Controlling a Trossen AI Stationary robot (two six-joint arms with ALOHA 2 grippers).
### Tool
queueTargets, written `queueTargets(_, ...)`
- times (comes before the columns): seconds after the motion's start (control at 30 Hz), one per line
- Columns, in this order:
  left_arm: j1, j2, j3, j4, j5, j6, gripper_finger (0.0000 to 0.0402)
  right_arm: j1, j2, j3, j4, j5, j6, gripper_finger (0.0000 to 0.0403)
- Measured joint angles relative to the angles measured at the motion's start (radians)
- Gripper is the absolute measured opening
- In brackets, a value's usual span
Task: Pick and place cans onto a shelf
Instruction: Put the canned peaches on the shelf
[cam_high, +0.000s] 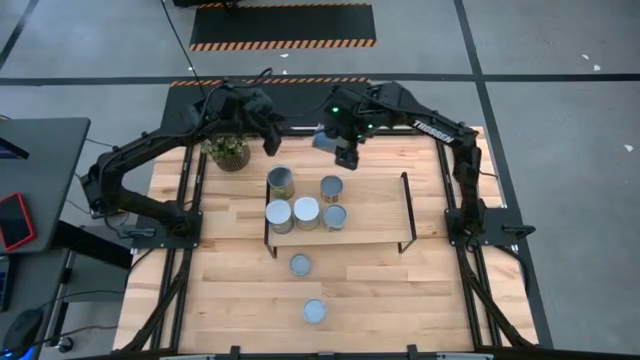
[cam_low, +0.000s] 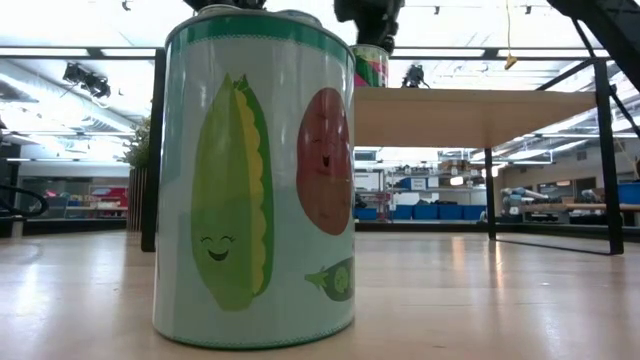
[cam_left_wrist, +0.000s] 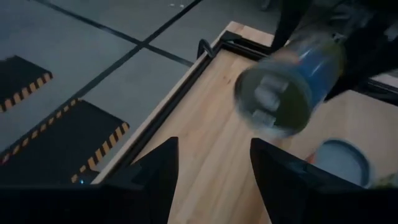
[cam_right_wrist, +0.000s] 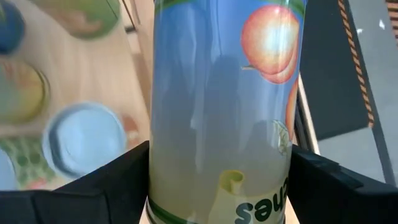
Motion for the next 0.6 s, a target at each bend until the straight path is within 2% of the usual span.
queueTargets(0.1, 0.019, 0.004, -0.001, 0.018, 0.062, -0.051, 0.0204, 0.006, -0.028, 0.0, -0.019, 0.012, -0.069, 0.0319)
queueTargets(0.23, 0.018, 0.029, 0.0, 0.135, 0.15, -0.135, 0.0204, 0.03, -0.029, 0.0, -0.003, 0.062, -0.212, 0.0319)
queueTargets(0.4, 0.014, 0.063, 0.0, 0.269, 0.222, -0.258, 0.0204, 0.055, -0.019, 0.0, 0.047, 0.17, -0.347, 0.0319)
queueTargets(0.6, 0.001, 0.092, -0.001, 0.277, 0.247, -0.252, 0.0204, 0.079, -0.019, 0.0, 0.096, 0.206, -0.385, 0.0319)
